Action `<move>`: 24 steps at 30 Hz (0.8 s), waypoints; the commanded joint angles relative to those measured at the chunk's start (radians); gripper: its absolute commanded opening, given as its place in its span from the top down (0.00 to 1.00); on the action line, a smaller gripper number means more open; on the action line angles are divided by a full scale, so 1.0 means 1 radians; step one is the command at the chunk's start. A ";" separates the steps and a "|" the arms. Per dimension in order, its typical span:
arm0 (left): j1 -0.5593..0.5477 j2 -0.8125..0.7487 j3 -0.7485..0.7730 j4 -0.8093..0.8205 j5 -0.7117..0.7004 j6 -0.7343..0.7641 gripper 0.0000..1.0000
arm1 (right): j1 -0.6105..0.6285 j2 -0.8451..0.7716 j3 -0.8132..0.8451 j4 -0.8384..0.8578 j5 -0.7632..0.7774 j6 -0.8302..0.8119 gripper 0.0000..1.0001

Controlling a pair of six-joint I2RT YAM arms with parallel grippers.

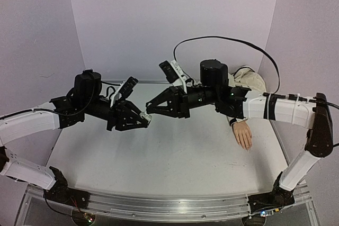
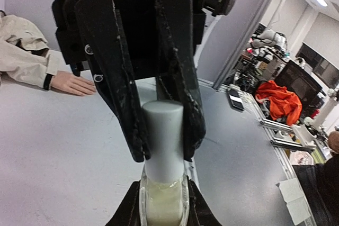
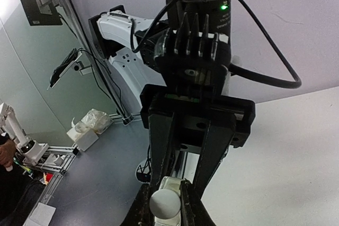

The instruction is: Paint the nails

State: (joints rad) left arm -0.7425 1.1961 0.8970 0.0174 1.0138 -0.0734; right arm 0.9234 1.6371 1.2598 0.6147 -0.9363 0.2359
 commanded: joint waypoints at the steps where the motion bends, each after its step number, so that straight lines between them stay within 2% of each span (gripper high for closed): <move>1: 0.022 -0.047 0.025 0.119 -0.250 0.040 1.00 | 0.018 -0.034 -0.034 -0.033 0.114 0.026 0.67; 5: 0.006 -0.098 -0.040 0.117 -0.477 0.126 1.00 | 0.018 -0.058 -0.021 -0.121 0.329 0.048 0.29; 7: -0.019 -0.126 -0.063 0.113 -0.592 0.166 1.00 | 0.018 -0.046 0.010 -0.185 0.383 0.053 0.23; 10: -0.061 -0.140 -0.076 0.109 -0.740 0.226 1.00 | 0.018 -0.025 0.047 -0.216 0.425 0.102 0.22; 15: -0.102 -0.120 -0.070 0.103 -0.877 0.270 1.00 | 0.017 0.005 0.115 -0.209 0.533 0.262 0.23; 19: -0.114 -0.103 -0.065 0.100 -0.932 0.266 1.00 | 0.017 0.021 0.151 -0.184 0.580 0.340 0.28; 24: -0.119 -0.093 -0.060 0.098 -0.945 0.255 1.00 | 0.023 0.092 0.228 -0.186 0.563 0.361 0.38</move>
State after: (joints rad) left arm -0.8539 1.1011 0.8165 0.0624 0.1265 0.1692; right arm 0.9379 1.6722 1.4082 0.3893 -0.3878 0.5407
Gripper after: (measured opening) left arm 0.208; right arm 0.645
